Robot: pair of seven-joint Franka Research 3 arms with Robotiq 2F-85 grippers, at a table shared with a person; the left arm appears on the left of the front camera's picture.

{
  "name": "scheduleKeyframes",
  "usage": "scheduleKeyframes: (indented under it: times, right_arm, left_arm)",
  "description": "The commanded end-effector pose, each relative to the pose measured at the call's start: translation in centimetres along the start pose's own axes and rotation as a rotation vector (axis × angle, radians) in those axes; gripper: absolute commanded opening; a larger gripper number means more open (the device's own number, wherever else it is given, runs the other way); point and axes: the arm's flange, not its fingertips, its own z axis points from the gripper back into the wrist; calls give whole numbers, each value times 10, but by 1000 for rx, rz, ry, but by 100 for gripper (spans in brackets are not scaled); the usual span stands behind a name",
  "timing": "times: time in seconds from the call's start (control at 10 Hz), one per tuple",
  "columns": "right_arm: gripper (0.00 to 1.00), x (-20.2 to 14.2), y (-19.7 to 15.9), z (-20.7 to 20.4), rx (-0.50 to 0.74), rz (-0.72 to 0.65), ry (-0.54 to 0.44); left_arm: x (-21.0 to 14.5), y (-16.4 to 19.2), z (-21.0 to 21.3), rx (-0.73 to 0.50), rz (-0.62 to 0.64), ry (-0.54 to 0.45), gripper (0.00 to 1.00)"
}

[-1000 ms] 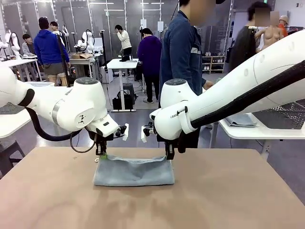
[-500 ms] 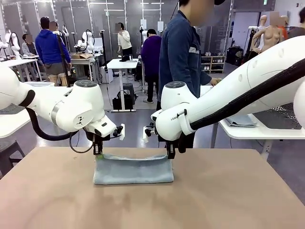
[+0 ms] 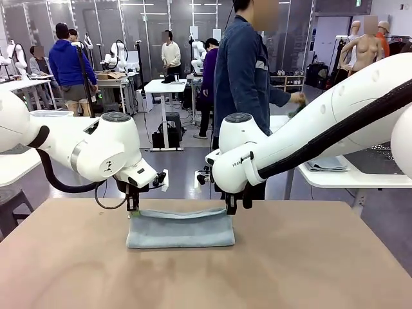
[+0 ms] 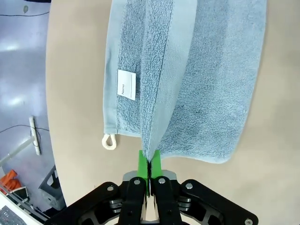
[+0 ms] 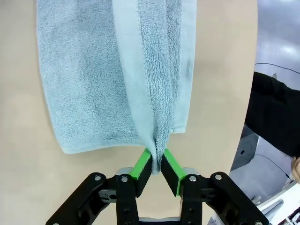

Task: Fold the towels and place them in the basket.
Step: When a person lays out a Towel with hook on the table, fold it in half twice.

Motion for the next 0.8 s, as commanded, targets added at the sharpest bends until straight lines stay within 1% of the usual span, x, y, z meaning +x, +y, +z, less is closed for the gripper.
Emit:
scheduleKeyframes:
  times: [0.0,0.2,0.3,0.4,0.5,0.6,0.7]
  right_arm:
    - [16,-2,0,-7,-43,-33,16]
    - [16,-3,1,-10,-44,-41,18]
    - [20,-3,0,-11,-45,-42,17]
    - [36,-3,0,-11,-50,-41,12]
    - [40,-4,-2,-9,-70,-34,8]
    - [56,-4,-3,-7,-75,-32,8]
    - [60,-3,-4,-3,-86,-33,8]
  left_arm:
    - [4,12,-8,30,-10,9,3]
    - [5,14,-9,30,-4,15,3]
    - [5,15,-10,29,-4,14,15]
    - [5,15,-10,33,-5,11,23]
    - [5,17,-9,58,-11,7,35]
    - [4,17,-7,77,-22,3,26]
    - [3,18,-4,97,-29,8,54]
